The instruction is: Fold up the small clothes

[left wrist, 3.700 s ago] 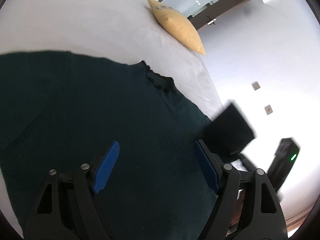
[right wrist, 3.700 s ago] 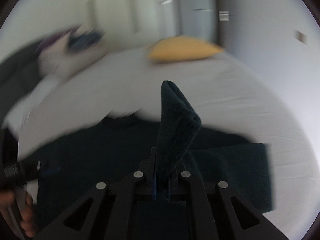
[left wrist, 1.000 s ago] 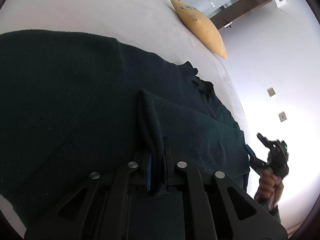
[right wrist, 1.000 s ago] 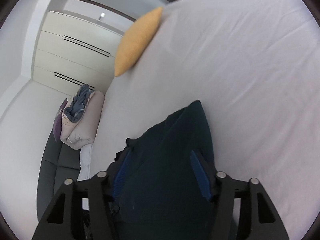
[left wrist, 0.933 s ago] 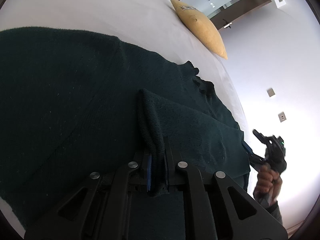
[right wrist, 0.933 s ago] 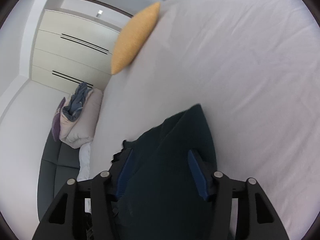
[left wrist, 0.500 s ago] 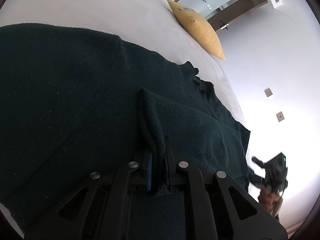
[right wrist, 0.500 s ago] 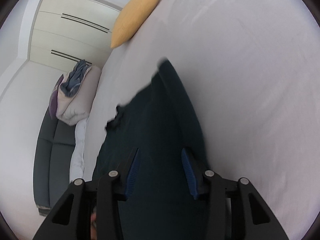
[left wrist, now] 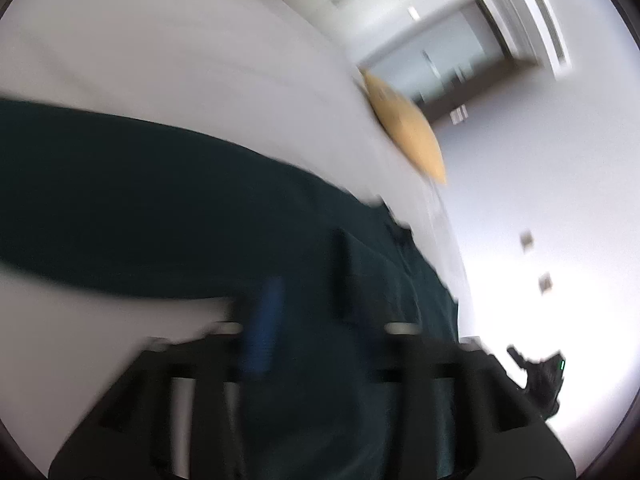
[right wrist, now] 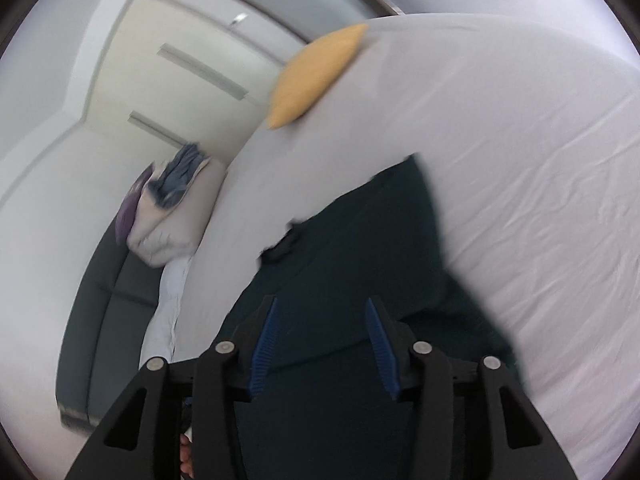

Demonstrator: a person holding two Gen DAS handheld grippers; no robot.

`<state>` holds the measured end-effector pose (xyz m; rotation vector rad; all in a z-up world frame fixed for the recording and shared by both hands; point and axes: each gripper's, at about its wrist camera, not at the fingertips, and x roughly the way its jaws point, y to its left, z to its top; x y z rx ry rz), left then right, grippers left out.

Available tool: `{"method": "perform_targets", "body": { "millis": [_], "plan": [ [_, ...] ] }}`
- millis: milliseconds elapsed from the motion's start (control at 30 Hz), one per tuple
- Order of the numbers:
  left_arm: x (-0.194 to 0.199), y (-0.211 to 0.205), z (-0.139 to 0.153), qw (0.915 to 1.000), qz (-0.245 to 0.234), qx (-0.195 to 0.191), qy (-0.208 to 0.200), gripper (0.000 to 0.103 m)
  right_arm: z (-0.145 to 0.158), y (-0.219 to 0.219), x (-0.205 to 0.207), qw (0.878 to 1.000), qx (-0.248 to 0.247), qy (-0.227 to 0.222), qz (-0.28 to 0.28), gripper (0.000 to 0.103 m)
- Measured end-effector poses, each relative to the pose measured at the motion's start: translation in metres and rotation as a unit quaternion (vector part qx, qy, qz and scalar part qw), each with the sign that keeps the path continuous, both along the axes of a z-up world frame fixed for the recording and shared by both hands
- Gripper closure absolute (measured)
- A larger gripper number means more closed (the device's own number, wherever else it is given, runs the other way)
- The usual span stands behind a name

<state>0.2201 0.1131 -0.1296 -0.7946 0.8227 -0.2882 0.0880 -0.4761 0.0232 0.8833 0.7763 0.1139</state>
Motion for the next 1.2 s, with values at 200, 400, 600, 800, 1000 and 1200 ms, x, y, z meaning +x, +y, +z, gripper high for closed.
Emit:
{"method": "perform_targets", "body": {
  "millis": [200,400,600,800,1000,1200],
  "plan": [
    [-0.083,0.158,-0.032,0.9731,0.207,-0.100,0.021,0.014,0.004,0.079,-0.024,0.997,0.041,-0.020,0.070,0.048],
    [-0.107,0.235,-0.053,0.9371,0.294,-0.187,0.020,0.021,0.001,0.132,-0.032,0.993,0.046,0.002,0.107,0.045],
    [-0.097,0.262,-0.065,0.9108,0.340,-0.231,0.039,0.021,0.010,0.161,-0.036,0.992,0.031,0.011,0.123,0.045],
    [-0.078,0.284,-0.083,0.8933,0.363,-0.260,0.051,0.054,0.009,0.170,-0.042,0.992,0.030,0.014,0.124,0.045],
    [-0.067,0.290,-0.100,0.8955,0.372,-0.236,0.064,0.095,0.004,0.174,-0.043,0.992,0.028,0.015,0.123,0.045],
    [-0.023,0.228,-0.023,0.9625,0.268,-0.040,0.004,0.096,-0.006,0.163,-0.038,0.993,0.038,0.018,0.114,0.045]
  ]
}}
